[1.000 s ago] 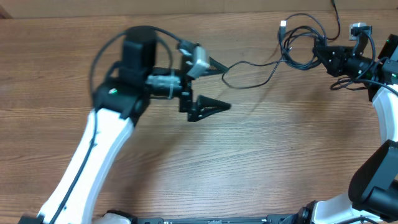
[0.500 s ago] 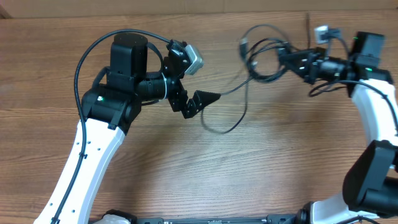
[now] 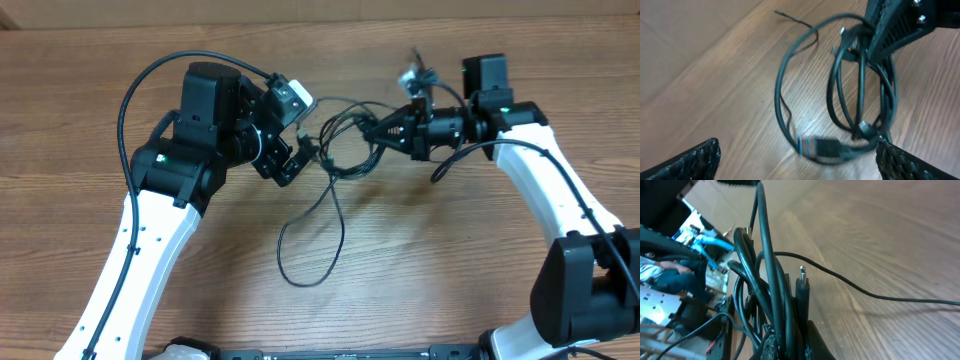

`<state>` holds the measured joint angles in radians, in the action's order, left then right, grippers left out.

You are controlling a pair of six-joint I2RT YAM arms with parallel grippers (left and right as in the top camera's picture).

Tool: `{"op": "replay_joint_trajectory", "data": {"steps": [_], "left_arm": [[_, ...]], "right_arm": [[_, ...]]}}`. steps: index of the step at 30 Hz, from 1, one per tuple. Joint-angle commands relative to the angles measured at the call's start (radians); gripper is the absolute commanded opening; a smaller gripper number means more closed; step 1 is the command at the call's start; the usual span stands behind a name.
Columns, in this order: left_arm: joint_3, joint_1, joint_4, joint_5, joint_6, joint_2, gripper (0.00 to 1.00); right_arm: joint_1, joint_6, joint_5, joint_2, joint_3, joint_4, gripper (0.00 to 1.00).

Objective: Untangle cables

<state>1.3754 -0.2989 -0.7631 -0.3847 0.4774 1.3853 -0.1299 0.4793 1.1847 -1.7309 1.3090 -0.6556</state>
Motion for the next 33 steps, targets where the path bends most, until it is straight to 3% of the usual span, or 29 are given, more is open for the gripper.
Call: {"op": "replay_joint_trajectory", "data": {"steps": [1,4,11,16,21,27,33], "left_arm": [[0.011,0.005,0.002,-0.052,0.069,0.003,1.0],[0.011,0.004,-0.021,-0.172,0.069,0.004,1.0],[0.011,0.003,-0.067,-0.275,0.069,0.02,1.0],[0.011,0.003,-0.103,-0.272,0.058,0.043,1.0],[0.01,0.003,-0.116,-0.278,-0.08,0.047,1.0],[0.01,0.003,-0.147,-0.259,-0.081,0.047,1.0],[0.01,0.003,-0.275,-0.258,-0.029,0.047,1.0]], "right_arm": [[-0.026,0.028,0.0,0.027,0.028,-0.013,0.04],[-0.052,0.028,-0.006,0.027,0.028,-0.017,0.04],[-0.13,0.027,-0.006,0.027,0.028,-0.024,0.04],[-0.184,0.027,-0.006,0.027,0.028,-0.029,0.04],[-0.19,0.027,-0.033,0.027,0.028,-0.032,0.04],[-0.189,0.027,-0.074,0.027,0.028,-0.026,0.04],[-0.189,0.027,-0.119,0.027,0.028,-0.01,0.04]]}}
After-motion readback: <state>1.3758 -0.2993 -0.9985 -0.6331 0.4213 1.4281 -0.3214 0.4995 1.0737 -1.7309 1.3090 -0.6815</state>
